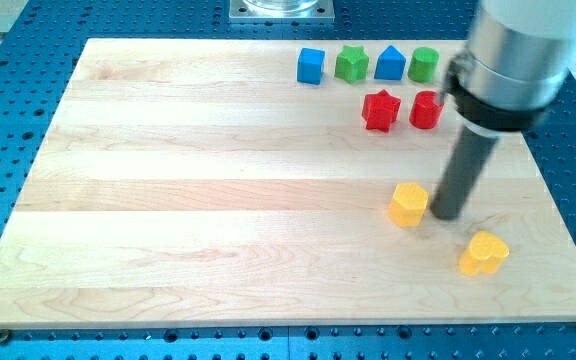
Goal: Slide the yellow hexagon horizontally to the red star
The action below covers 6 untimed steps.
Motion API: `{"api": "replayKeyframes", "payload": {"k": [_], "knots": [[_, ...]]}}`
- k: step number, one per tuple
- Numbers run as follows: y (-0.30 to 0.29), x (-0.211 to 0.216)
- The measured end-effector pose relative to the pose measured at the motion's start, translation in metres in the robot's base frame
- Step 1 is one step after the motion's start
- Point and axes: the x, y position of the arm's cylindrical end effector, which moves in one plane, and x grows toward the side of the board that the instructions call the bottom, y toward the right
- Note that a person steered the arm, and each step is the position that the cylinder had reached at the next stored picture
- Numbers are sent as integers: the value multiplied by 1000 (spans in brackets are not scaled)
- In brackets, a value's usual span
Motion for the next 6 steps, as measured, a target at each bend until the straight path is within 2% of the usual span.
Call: {"api": "replayKeyframes", "payload": {"k": [1,2,3,4,5,6], "knots": [[-34,12],[-105,10],[-96,13],[-57,-7],[-55,-55],[-13,-47]]}}
